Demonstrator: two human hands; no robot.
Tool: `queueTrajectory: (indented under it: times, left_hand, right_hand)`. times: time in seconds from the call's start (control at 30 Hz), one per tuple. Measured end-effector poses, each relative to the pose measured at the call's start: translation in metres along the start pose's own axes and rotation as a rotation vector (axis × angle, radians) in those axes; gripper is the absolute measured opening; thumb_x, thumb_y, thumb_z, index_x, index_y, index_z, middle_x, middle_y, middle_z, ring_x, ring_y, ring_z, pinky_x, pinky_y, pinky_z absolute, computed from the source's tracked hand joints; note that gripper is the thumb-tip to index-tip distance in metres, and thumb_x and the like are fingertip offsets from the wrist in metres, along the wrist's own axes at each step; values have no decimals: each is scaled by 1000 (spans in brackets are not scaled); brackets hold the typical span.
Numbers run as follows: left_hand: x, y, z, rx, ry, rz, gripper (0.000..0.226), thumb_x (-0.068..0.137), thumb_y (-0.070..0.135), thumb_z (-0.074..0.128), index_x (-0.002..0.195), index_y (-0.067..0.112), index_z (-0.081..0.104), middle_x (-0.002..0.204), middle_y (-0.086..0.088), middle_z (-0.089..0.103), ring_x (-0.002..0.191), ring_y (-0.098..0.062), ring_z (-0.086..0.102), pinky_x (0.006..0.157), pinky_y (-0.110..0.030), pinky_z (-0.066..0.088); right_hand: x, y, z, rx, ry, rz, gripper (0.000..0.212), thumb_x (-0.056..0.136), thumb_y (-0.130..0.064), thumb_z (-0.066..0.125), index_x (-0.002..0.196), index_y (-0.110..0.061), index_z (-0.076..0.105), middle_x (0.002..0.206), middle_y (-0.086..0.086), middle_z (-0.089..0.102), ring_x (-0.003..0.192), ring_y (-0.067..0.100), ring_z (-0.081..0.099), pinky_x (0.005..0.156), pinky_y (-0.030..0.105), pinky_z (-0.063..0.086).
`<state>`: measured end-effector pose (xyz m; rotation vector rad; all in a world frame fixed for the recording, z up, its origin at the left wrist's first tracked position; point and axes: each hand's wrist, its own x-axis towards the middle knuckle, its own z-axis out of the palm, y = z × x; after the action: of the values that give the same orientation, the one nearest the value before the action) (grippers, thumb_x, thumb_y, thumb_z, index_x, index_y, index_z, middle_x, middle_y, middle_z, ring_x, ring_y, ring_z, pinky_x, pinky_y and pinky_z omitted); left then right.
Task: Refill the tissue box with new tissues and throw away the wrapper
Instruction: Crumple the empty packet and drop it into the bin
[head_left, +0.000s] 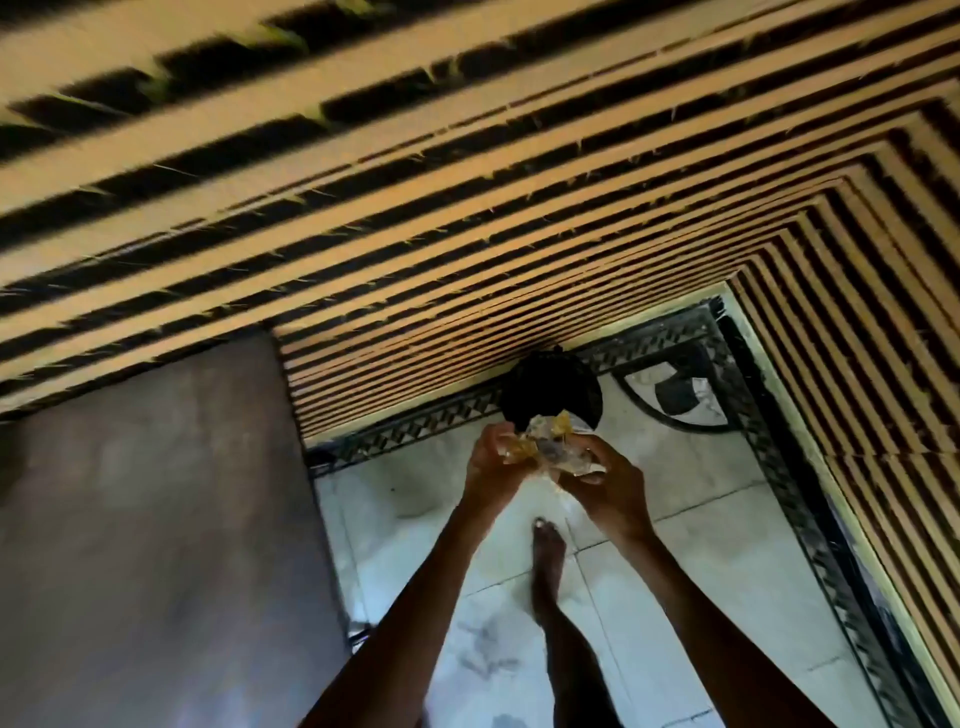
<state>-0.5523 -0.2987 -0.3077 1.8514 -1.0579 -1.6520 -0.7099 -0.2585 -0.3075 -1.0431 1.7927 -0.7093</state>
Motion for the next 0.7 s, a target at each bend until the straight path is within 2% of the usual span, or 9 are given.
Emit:
queueTrajectory:
  times: [0.07, 0.13, 0.2, 0.23, 0.3, 0.47, 0.57, 0.63, 0.7]
  left_hand:
    - [52, -25, 29, 17, 161, -28, 45, 76, 15, 77, 116, 13, 56, 109, -3, 61, 94, -15, 62, 65, -12, 50]
    - [101, -52, 50, -4, 213, -63, 32, 82, 15, 70, 113, 11, 60, 110, -11, 67, 97, -24, 65, 72, -20, 52]
    - [152, -86, 70, 7, 182, -113, 20, 85, 16, 64, 106, 17, 64, 105, -14, 71, 94, -28, 68, 71, -27, 53]
    - [172, -99, 75, 26, 162, -130, 18, 86, 18, 62, 104, 20, 65, 103, -14, 72, 91, -27, 69, 67, -27, 52]
    - [213, -133, 85, 35, 121, -144, 19, 85, 22, 62, 103, 22, 67, 104, -13, 72, 88, -24, 69, 65, -29, 52]
    - [288, -198, 89, 33, 132, -129, 32, 75, 34, 58, 104, 23, 68, 106, -8, 73, 99, -24, 68, 88, -43, 53]
    - [312, -227, 86, 77, 127, -120, 28, 80, 34, 59, 104, 24, 67, 106, -5, 72, 100, -21, 68, 92, -44, 54]
    - [315, -233, 84, 79, 102, -118, 23, 82, 34, 61, 103, 26, 67, 105, -2, 72, 100, -19, 68, 92, -42, 54]
    - [306, -224, 81, 69, 92, -124, 21, 85, 32, 62, 104, 25, 67, 106, -2, 72, 100, -19, 68, 89, -39, 53]
  right_hand:
    - [60, 44, 7, -37, 26, 41, 36, 69, -12, 84, 103, -18, 71, 90, -3, 74, 80, 0, 69, 65, 3, 50]
    - [116, 88, 20, -94, 47, 68, 31, 70, -12, 82, 99, -15, 72, 93, 3, 75, 87, 17, 71, 69, 8, 51]
    - [169, 133, 39, -112, 61, 58, 30, 72, -21, 81, 99, -10, 71, 97, 10, 75, 92, 26, 71, 79, 27, 57]
    - [191, 152, 50, -120, 60, 43, 37, 75, -32, 79, 102, -8, 70, 101, 12, 74, 94, 26, 69, 82, 35, 57]
    - [236, 195, 76, -195, 6, 31, 50, 79, -42, 68, 115, -7, 64, 113, 14, 69, 103, 26, 64, 87, 36, 52]
    - [330, 292, 141, -537, -189, -7, 57, 88, -17, 58, 141, -11, 40, 136, 21, 52, 123, 38, 52, 94, 43, 46]
    - [361, 331, 159, -732, -505, -35, 72, 88, -5, 55, 152, -19, 23, 149, 21, 37, 127, 43, 47, 99, 44, 46]
    - [369, 336, 155, -809, -571, -57, 65, 91, -9, 51, 150, -23, 28, 140, 21, 49, 119, 43, 54, 95, 45, 49]
    - [363, 319, 139, -810, -514, -34, 51, 92, -12, 48, 142, -20, 42, 133, 21, 57, 119, 42, 54, 96, 44, 48]
